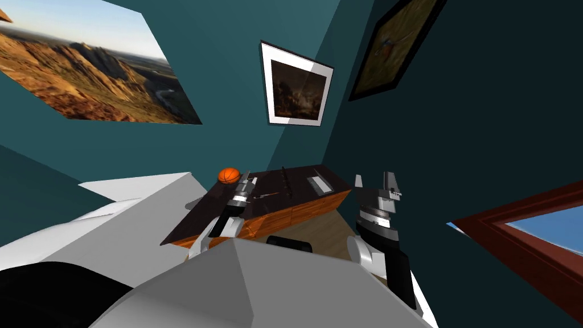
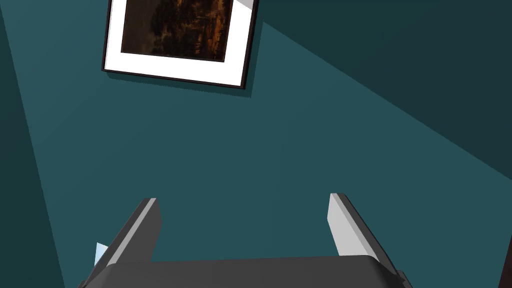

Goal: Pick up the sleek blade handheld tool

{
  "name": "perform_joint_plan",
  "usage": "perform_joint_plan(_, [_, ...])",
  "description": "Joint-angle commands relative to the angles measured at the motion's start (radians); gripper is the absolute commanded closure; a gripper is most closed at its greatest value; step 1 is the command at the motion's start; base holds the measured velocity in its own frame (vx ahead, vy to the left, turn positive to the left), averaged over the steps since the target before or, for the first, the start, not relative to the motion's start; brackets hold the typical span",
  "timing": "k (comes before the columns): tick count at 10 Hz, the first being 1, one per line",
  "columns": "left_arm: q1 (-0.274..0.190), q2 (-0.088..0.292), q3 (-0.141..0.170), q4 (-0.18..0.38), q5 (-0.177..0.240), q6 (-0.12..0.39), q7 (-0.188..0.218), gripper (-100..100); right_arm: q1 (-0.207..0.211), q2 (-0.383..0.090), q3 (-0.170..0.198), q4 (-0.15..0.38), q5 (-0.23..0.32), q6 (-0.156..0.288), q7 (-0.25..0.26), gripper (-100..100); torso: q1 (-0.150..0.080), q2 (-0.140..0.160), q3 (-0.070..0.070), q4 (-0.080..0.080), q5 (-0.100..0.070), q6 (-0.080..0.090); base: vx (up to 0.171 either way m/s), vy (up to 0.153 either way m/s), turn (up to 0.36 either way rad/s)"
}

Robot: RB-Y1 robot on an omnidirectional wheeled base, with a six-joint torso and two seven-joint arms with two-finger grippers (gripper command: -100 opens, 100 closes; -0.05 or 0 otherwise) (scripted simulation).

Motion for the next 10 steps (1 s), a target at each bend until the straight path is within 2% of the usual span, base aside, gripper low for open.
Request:
perform_joint_plan(1, [-0.016, 0.007, -0.002, 0.036, -0.005, 0.017, 0.005, -100, 0.000, 0.000, 0.000, 0.000, 0.000, 0.000, 0.000, 0, 0.000, 0.000, 0.000, 0.000, 0.000, 0.000, -0.016, -0.016, -0.089])
perform_joint_plan(3, [-0.061, 0.034, 0.000, 0.103, -0.012, 0.082, 0.026, -100, 0.000, 0.000, 0.000, 0.000, 0.000, 0.000, 0.000, 0, 0.001, -0.001, 0.000, 0.000, 0.000, 0.000, -0.014, -0.020, -0.197])
perform_joint_plan(4, [-0.061, 0.034, 0.000, 0.114, -0.012, 0.082, 0.026, -100, 0.000, 0.000, 0.000, 0.000, 0.000, 0.000, 0.000, 0, 0.001, -0.001, 0.000, 0.000, 0.000, 0.000, -0.011, -0.012, -0.094])
perform_joint_plan(5, [-0.086, 0.047, 0.003, 0.146, -0.015, 0.117, 0.036, -100, 0.000, 0.000, 0.000, 0.000, 0.000, 0.000, 0.000, 0, 0.001, -0.001, 0.000, 0.000, 0.000, -0.001, -0.014, -0.014, -0.160])
perform_joint_plan(6, [-0.086, 0.047, 0.003, 0.156, -0.015, 0.117, 0.036, -100, 0.000, 0.000, 0.000, 0.000, 0.000, 0.000, 0.000, 0, 0.001, -0.001, 0.000, 0.000, 0.000, 0.000, -0.011, -0.009, -0.084])
perform_joint_plan(8, [-0.137, 0.069, 0.009, 0.237, -0.019, 0.180, 0.056, -100, 0.000, 0.000, 0.000, 0.000, 0.000, 0.000, 0.000, 0, 0.001, -0.001, -0.001, 0.000, 0.000, 0.000, -0.012, -0.017, -0.211])
perform_joint_plan(9, [-0.137, 0.069, 0.009, 0.246, -0.019, 0.190, 0.056, -100, 0.000, 0.000, 0.000, 0.000, 0.000, 0.000, 0.000, 0, 0.001, -0.001, 0.000, 0.000, 0.000, 0.000, -0.011, -0.010, -0.096])
perform_joint_plan(10, [-0.164, 0.078, 0.014, 0.293, -0.019, 0.225, 0.066, -100, 0.000, 0.000, 0.000, 0.000, 0.000, 0.000, 0.000, 0, 0.001, -0.001, 0.000, 0.000, 0.000, -0.001, -0.009, -0.012, -0.141])
